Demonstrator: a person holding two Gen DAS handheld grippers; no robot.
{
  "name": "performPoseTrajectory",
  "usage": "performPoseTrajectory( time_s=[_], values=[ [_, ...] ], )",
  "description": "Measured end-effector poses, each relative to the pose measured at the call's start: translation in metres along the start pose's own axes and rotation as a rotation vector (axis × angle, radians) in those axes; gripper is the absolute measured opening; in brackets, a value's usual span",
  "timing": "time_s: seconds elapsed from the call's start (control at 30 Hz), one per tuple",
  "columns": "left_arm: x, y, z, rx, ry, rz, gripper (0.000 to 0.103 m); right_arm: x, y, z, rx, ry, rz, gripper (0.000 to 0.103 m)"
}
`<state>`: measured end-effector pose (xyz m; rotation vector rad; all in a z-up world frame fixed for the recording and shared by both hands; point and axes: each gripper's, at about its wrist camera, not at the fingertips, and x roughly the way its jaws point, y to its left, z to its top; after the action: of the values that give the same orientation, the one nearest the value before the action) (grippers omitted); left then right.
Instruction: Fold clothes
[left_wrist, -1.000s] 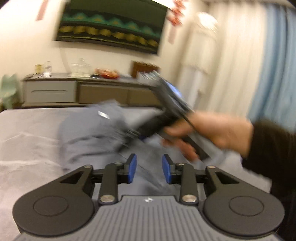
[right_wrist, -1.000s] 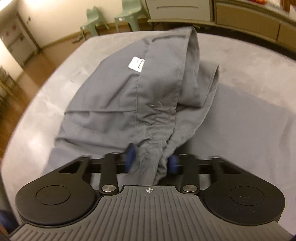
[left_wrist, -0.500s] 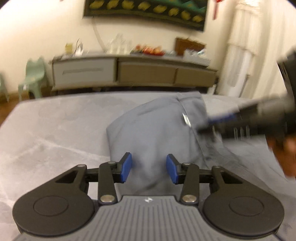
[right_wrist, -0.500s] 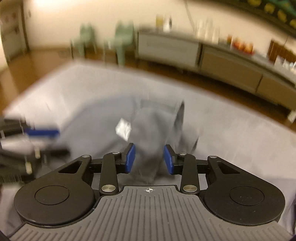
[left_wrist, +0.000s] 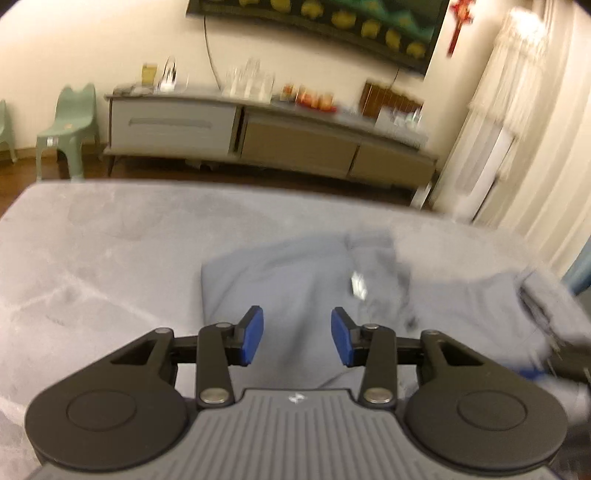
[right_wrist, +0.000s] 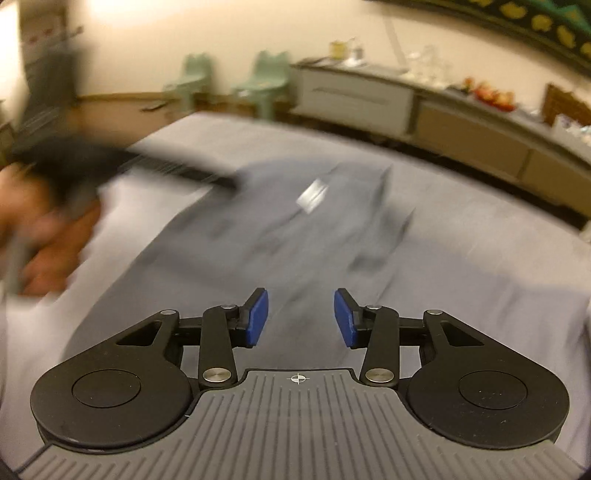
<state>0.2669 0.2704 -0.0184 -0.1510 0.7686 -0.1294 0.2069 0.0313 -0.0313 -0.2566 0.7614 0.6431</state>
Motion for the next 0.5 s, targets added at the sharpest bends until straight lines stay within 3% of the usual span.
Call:
performPoseTrajectory(
  time_s=[0.1, 0.13, 0.2, 0.27, 0.33, 0.43, 0.5],
  values=[
    [0.020, -0.011, -0.005, 0.089, 0.014, 0.108, 0.042, 0.001, 0.021, -0.050, -0.007, 0.064, 0.039, 0.045],
    [0.022, -0.015, -0.003, 0.101, 0.019, 0.132, 0.042, -0.006, 0.031, -0.063, -0.052, 0.005, 0.001, 0.045],
    [0.022, -0.020, 0.001, 0.091, 0.030, 0.161, 0.041, -0.017, 0.045, -0.072, -0.113, -0.022, -0.029, 0.045],
    [0.009, -0.024, 0.002, 0.060, 0.025, 0.158, 0.036, -0.026, 0.038, -0.062, -0.074, 0.017, -0.014, 0.042],
    [-0.013, -0.030, -0.001, 0.047, 0.007, 0.103, 0.036, -0.045, 0.026, -0.059, -0.032, -0.036, -0.016, 0.041],
    [-0.035, -0.046, -0.018, 0.116, 0.016, 0.073, 0.038, -0.054, 0.019, -0.069, -0.031, -0.067, -0.024, 0.044],
    [-0.027, -0.050, -0.037, 0.153, 0.066, 0.121, 0.038, -0.050, 0.011, -0.075, -0.013, -0.048, -0.004, 0.050]
  ],
)
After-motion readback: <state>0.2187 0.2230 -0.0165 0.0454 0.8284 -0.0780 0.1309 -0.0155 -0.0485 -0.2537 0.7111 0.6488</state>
